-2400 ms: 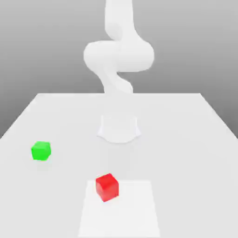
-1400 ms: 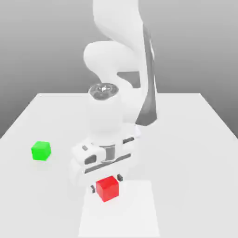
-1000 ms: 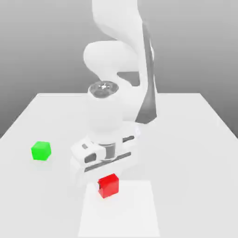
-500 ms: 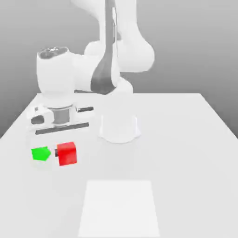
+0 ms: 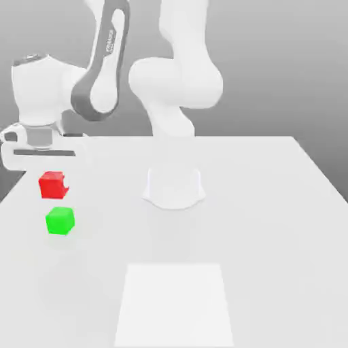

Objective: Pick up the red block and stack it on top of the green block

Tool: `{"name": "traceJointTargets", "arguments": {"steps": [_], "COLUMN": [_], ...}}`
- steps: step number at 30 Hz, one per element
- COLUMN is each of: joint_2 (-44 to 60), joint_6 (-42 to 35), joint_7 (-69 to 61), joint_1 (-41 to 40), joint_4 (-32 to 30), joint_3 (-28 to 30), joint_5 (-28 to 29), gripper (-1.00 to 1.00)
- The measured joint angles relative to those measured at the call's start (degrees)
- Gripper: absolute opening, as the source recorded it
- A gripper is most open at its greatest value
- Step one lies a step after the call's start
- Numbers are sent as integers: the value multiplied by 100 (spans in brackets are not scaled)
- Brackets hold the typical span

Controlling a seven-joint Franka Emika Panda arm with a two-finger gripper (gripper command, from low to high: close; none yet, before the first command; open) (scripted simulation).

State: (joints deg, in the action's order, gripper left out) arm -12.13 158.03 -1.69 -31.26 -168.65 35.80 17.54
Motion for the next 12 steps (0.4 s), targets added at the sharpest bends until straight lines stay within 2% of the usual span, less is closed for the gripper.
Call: {"name": "traceJointTargets", "arguments": {"steps": [6, 10, 11, 12], "joint_2": [651, 1127, 1238, 1238], "joint_6": [610, 1003, 1084, 1084], "joint_7": [-473, -1121, -1320, -1320], "joint_1": [373, 654, 673, 735], "joint_4": [-6, -11, -9, -9], "joint_3": [183, 160, 92, 92], "joint_5": [-700, -1634, -1917, -1917], "gripper": [-100, -100, 100, 100]}}
